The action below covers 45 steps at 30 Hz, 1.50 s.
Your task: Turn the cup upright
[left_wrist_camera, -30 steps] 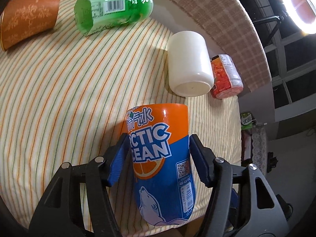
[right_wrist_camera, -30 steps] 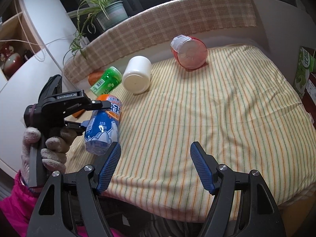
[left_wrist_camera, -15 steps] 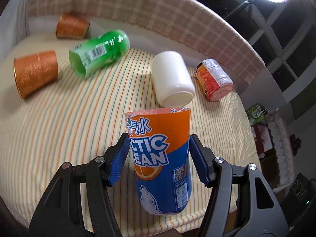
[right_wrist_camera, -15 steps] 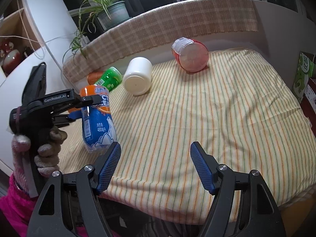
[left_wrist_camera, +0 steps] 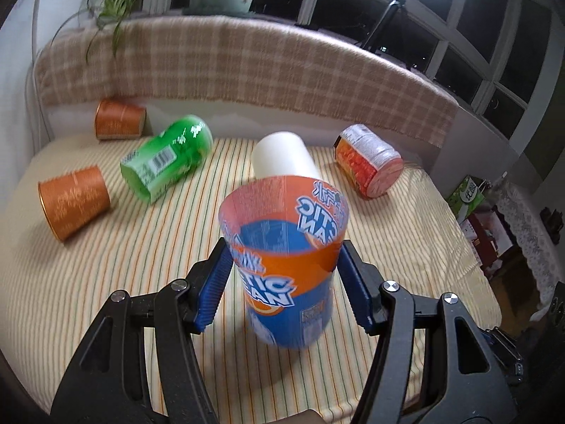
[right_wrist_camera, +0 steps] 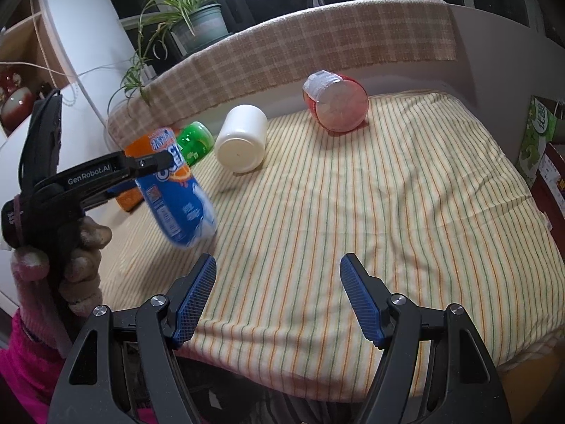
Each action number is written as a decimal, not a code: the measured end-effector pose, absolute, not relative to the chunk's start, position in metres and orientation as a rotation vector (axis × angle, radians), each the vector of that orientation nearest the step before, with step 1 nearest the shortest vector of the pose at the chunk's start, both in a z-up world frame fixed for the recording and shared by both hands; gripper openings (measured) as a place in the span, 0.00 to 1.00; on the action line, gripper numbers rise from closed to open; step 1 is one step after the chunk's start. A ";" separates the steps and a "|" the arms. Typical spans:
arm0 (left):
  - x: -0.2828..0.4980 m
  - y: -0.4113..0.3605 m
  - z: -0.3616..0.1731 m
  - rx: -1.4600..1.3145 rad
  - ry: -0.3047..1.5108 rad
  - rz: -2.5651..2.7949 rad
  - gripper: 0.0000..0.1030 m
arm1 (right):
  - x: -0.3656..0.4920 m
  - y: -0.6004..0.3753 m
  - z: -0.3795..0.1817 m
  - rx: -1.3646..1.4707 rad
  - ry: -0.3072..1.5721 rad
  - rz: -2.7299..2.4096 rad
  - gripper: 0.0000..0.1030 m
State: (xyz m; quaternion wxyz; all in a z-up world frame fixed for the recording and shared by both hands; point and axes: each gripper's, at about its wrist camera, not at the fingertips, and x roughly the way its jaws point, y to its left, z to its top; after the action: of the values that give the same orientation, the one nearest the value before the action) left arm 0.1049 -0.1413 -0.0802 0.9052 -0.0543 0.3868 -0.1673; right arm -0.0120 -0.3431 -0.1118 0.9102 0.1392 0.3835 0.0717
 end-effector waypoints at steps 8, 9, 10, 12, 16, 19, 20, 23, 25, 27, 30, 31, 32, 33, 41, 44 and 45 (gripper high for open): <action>0.104 -0.154 -0.082 -0.035 0.756 -0.344 0.60 | -0.014 -0.345 -0.110 0.283 0.783 0.129 0.70; 0.104 -0.156 -0.082 -0.028 0.756 -0.345 0.60 | -0.014 -0.345 -0.110 0.282 0.784 0.128 0.70; 0.104 -0.157 -0.084 -0.022 0.757 -0.348 0.60 | -0.013 -0.345 -0.110 0.283 0.784 0.128 0.70; 0.102 -0.161 -0.085 -0.008 0.758 -0.353 0.60 | -0.013 -0.345 -0.110 0.287 0.785 0.126 0.70; 0.098 -0.169 -0.086 0.027 0.744 -0.364 0.60 | -0.013 -0.346 -0.110 0.290 0.785 0.118 0.70; 0.096 -0.175 -0.086 0.052 0.739 -0.369 0.60 | -0.014 -0.347 -0.110 0.291 0.783 0.113 0.70; 0.095 -0.176 -0.086 0.060 0.738 -0.373 0.60 | -0.014 -0.347 -0.109 0.289 0.782 0.110 0.70; 0.093 -0.180 -0.087 0.072 0.737 -0.391 0.60 | -0.015 -0.346 -0.108 0.280 0.777 0.103 0.70; 0.092 -0.183 -0.087 0.080 0.734 -0.397 0.60 | -0.016 -0.346 -0.107 0.277 0.775 0.099 0.70; 0.092 -0.183 -0.087 0.078 0.736 -0.403 0.60 | -0.017 -0.346 -0.106 0.275 0.772 0.095 0.70; 0.093 -0.183 -0.088 0.056 0.753 -0.425 0.60 | -0.018 -0.347 -0.104 0.269 0.766 0.086 0.70; 0.094 -0.183 -0.089 0.049 0.757 -0.432 0.60 | -0.018 -0.347 -0.104 0.266 0.764 0.082 0.70; 0.093 -0.183 -0.089 0.048 0.756 -0.435 0.60 | -0.018 -0.347 -0.104 0.262 0.762 0.078 0.70; 0.093 -0.184 -0.089 0.049 0.754 -0.437 0.60 | -0.018 -0.347 -0.103 0.259 0.760 0.075 0.70; 0.094 -0.184 -0.091 0.027 0.781 -0.471 0.67 | -0.019 -0.346 -0.103 0.250 0.755 0.066 0.70; 0.093 -0.183 -0.091 0.024 0.785 -0.478 0.79 | -0.019 -0.347 -0.103 0.250 0.754 0.063 0.70; 0.092 -0.182 -0.091 0.019 0.785 -0.483 0.80 | -0.020 -0.346 -0.103 0.250 0.754 0.063 0.70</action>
State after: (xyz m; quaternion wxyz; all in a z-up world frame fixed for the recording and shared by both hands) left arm 0.0924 -0.1821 -0.0910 0.8957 0.0092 0.3787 -0.2328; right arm -0.0195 -0.3463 -0.1026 0.9218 0.1216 0.3670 0.0305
